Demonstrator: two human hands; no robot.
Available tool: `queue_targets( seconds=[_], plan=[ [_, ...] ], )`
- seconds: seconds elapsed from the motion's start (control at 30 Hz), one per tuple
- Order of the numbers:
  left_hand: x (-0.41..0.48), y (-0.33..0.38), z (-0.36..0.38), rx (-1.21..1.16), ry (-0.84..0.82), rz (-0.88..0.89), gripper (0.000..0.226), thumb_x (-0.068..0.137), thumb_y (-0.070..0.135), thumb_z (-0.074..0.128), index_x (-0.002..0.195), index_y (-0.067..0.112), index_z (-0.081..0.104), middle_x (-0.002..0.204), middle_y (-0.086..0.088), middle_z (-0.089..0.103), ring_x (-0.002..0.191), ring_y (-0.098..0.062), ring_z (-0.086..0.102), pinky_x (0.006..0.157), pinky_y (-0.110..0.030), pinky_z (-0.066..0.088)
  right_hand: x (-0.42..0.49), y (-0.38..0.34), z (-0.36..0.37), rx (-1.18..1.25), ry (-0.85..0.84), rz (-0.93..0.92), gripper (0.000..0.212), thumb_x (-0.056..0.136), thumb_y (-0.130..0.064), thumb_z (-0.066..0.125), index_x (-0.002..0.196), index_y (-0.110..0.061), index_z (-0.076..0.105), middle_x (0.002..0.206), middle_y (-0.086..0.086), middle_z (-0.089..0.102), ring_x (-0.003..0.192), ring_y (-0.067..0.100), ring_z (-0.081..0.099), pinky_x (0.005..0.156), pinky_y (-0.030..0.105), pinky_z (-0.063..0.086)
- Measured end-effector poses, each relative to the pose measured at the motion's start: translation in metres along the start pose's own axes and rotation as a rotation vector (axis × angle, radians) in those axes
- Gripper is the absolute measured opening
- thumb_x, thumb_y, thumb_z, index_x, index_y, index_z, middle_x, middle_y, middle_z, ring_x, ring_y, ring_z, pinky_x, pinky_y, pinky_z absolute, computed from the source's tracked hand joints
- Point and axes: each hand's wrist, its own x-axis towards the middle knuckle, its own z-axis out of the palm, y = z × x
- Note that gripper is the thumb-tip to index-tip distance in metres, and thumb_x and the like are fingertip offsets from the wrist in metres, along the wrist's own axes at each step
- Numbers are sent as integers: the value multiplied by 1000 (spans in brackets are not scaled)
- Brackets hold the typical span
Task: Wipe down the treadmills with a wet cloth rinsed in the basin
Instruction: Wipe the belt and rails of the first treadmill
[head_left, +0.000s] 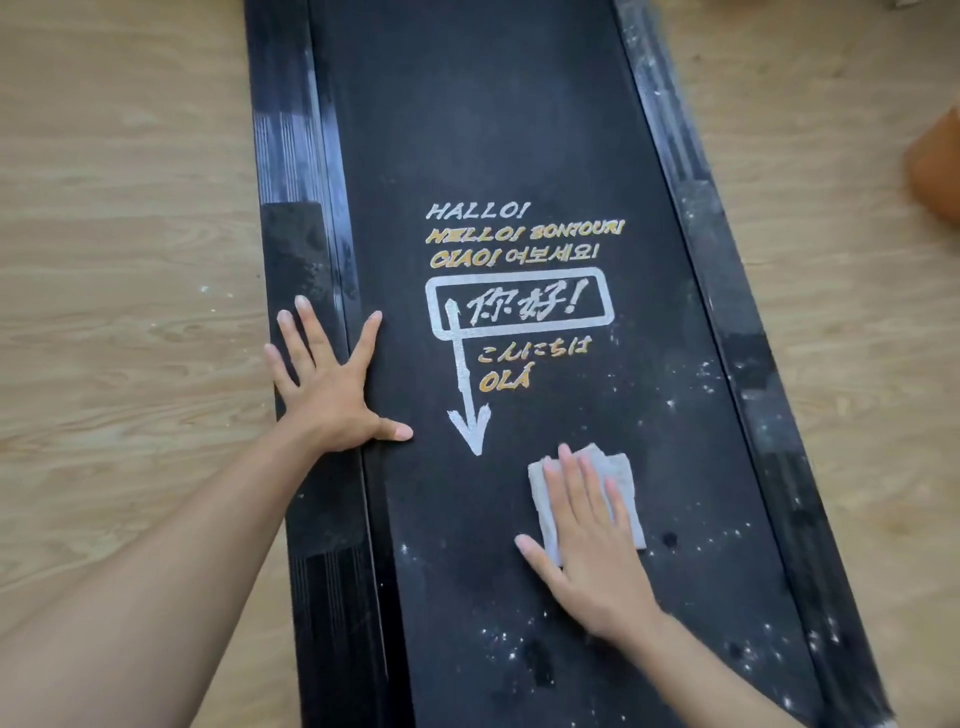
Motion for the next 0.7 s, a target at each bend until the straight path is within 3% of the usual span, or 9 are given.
queue_targets(
  seconds=[0.2,0.37,0.43,0.53,0.63,0.7],
  plan=[
    [8,-2,7,-13,9,2,152,53,79,85,147,58,-34,140,-17,-64,133,-38,-58,119,-60,-23,194,28,-56,-63,199,92,86,100,-75,23,169,-25,8,178,-3,2,163,18,-1,131,49,6],
    [10,-4,11,-28,26,12,151,53,79,85,146,60,-33,141,-16,-64,133,-36,-58,119,-60,-23,314,58,-121,-93,191,54,93,96,-80,19,169,-24,5,178,0,1,163,17,-4,131,49,1],
    [10,-6,13,-17,39,11,152,52,80,84,146,60,-33,141,-16,-64,134,-36,-58,119,-61,-23,293,61,-114,-91,141,7,95,96,-81,18,169,-22,0,178,0,-5,163,16,-9,131,49,-2],
    [8,-3,9,-15,23,3,152,52,81,84,146,60,-34,140,-16,-65,134,-37,-57,119,-61,-23,169,79,-72,-160,55,-167,96,99,-78,23,169,-19,-7,176,3,-16,162,19,-17,131,50,-4],
    [3,0,4,-25,10,-4,153,52,80,84,146,59,-34,139,-16,-66,134,-37,-58,119,-62,-22,14,91,-25,-173,-19,-172,95,103,-73,28,169,-11,-1,176,10,-12,163,33,-5,129,51,-1],
    [1,0,4,-28,4,-7,152,53,80,84,146,59,-35,138,-15,-66,133,-37,-58,120,-62,-21,-14,88,-8,-137,-35,-118,94,103,-75,25,169,-12,1,177,9,-10,164,32,0,128,50,0]
  ],
)
